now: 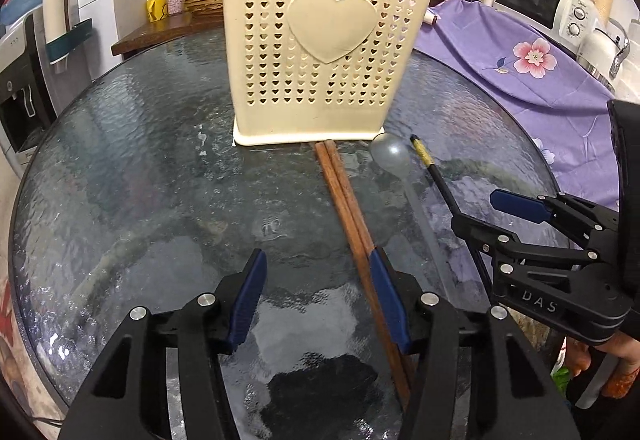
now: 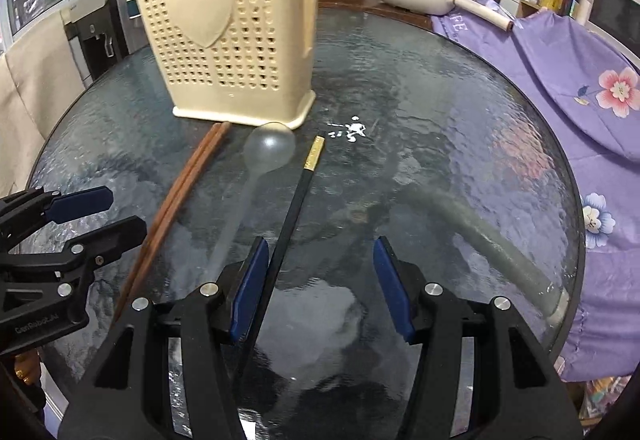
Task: Organize utensils
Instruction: 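Move the left tool to the wooden chopsticks while the right tool reaches the black chopstick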
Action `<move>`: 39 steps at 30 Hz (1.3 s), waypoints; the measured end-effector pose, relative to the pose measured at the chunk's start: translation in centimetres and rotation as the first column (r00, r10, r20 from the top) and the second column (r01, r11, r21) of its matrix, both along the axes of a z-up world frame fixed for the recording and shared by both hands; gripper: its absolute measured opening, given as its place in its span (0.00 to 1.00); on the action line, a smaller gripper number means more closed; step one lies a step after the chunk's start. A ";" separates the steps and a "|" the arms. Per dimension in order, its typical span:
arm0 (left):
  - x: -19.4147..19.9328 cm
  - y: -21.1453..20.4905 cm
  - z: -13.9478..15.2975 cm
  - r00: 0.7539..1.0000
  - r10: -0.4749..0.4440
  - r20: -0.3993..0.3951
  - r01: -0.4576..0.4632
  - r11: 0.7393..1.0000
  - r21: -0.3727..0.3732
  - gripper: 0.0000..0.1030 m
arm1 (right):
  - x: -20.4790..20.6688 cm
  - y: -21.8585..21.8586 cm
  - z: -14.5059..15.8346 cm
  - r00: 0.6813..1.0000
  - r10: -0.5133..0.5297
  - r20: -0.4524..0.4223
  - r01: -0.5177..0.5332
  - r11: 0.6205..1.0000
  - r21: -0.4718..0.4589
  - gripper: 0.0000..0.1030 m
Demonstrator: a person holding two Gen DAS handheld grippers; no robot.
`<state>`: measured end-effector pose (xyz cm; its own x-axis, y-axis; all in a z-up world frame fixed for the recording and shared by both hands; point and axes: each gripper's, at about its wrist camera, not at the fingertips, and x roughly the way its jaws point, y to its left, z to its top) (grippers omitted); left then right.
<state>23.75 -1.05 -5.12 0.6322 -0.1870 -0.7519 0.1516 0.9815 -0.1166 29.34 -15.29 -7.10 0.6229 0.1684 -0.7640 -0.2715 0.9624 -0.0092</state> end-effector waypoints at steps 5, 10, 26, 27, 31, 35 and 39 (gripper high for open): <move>0.5 -0.6 -0.2 1.000 -0.012 -0.007 0.012 1.000 0.001 0.50 | 0.1 -0.6 0.0 1.000 -0.004 -0.002 0.004 1.000 0.010 0.53; 0.6 -0.9 -0.3 1.000 -0.009 0.003 0.009 1.000 0.026 0.46 | 0.0 -0.5 0.0 1.000 -0.002 -0.001 0.002 1.000 0.011 0.53; 1.6 1.8 -0.2 0.998 0.057 -0.011 -0.057 0.998 0.030 0.46 | 0.8 0.1 0.2 1.000 -0.002 -0.008 0.002 1.000 -0.006 0.53; 2.0 1.9 -0.1 0.998 0.058 -0.012 -0.058 0.998 0.024 0.46 | 1.0 0.2 0.2 1.000 0.000 -0.010 0.000 1.000 -0.007 0.53; 3.6 1.9 0.0 0.998 0.049 -0.028 -0.049 0.999 0.010 0.46 | 2.2 0.5 0.3 1.000 0.000 -0.027 0.000 1.000 0.010 0.42; 5.1 1.8 0.1 0.998 0.053 -0.041 -0.052 0.999 0.012 0.42 | 3.6 0.8 0.4 0.999 -0.013 -0.039 0.014 1.000 0.015 0.31; 6.4 1.7 0.2 0.997 0.057 -0.047 -0.056 0.998 0.024 0.33 | 4.9 1.2 0.5 0.999 -0.017 -0.049 0.018 1.000 0.018 0.24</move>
<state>30.16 0.61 -4.94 0.6045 -0.1349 -0.7851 0.0908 0.9908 -0.1003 34.24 -14.14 -6.60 0.5878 0.1718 -0.7906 -0.2540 0.9670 0.0213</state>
